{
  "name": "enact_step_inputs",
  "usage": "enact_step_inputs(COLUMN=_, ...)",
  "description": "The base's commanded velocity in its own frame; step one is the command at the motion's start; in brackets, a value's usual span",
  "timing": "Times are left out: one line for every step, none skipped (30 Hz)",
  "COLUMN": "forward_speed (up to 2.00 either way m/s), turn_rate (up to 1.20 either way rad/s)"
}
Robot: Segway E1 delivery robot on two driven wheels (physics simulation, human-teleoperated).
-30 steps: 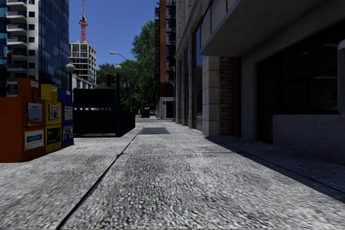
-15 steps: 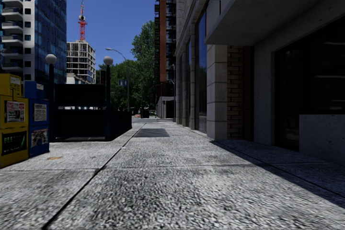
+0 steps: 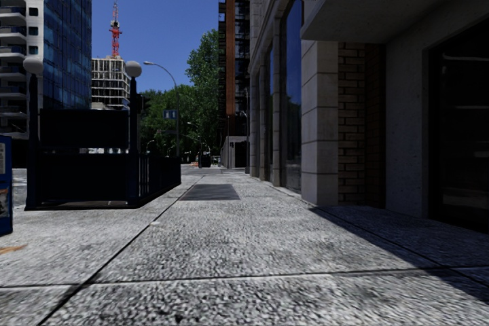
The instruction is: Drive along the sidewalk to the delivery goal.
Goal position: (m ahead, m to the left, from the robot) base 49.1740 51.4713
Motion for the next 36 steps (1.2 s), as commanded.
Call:
enact_step_inputs(forward_speed=2.0, turn_rate=0.0)
enact_step_inputs(forward_speed=2.0, turn_rate=0.0)
enact_step_inputs(forward_speed=2.0, turn_rate=0.0)
enact_step_inputs(forward_speed=2.0, turn_rate=0.0)
enact_step_inputs(forward_speed=2.0, turn_rate=0.0)
enact_step_inputs(forward_speed=2.0, turn_rate=0.0)
enact_step_inputs(forward_speed=2.0, turn_rate=0.05)
enact_step_inputs(forward_speed=2.0, turn_rate=0.05)
enact_step_inputs(forward_speed=2.0, turn_rate=0.14)
enact_step_inputs(forward_speed=2.0, turn_rate=0.24)
enact_step_inputs(forward_speed=2.0, turn_rate=0.3)
enact_step_inputs(forward_speed=2.0, turn_rate=0.3)
enact_step_inputs(forward_speed=2.0, turn_rate=0.31)
enact_step_inputs(forward_speed=2.0, turn_rate=0.25)
enact_step_inputs(forward_speed=2.0, turn_rate=0.12)
enact_step_inputs(forward_speed=2.0, turn_rate=0.12)
enact_step_inputs(forward_speed=2.0, turn_rate=0.0)
enact_step_inputs(forward_speed=2.0, turn_rate=0.0)
enact_step_inputs(forward_speed=2.0, turn_rate=0.0)
enact_step_inputs(forward_speed=2.0, turn_rate=0.0)
enact_step_inputs(forward_speed=2.0, turn_rate=0.0)
enact_step_inputs(forward_speed=2.0, turn_rate=0.0)
enact_step_inputs(forward_speed=2.0, turn_rate=0.0)
enact_step_inputs(forward_speed=2.0, turn_rate=0.0)
enact_step_inputs(forward_speed=2.0, turn_rate=0.0)
enact_step_inputs(forward_speed=2.0, turn_rate=0.0)
enact_step_inputs(forward_speed=2.0, turn_rate=0.0)
enact_step_inputs(forward_speed=2.0, turn_rate=0.0)
enact_step_inputs(forward_speed=2.0, turn_rate=0.0)
enact_step_inputs(forward_speed=2.0, turn_rate=0.0)
enact_step_inputs(forward_speed=2.0, turn_rate=0.0)
enact_step_inputs(forward_speed=2.0, turn_rate=0.0)
enact_step_inputs(forward_speed=2.0, turn_rate=0.0)
enact_step_inputs(forward_speed=2.0, turn_rate=0.0)
enact_step_inputs(forward_speed=2.0, turn_rate=0.0)
enact_step_inputs(forward_speed=2.0, turn_rate=0.0)
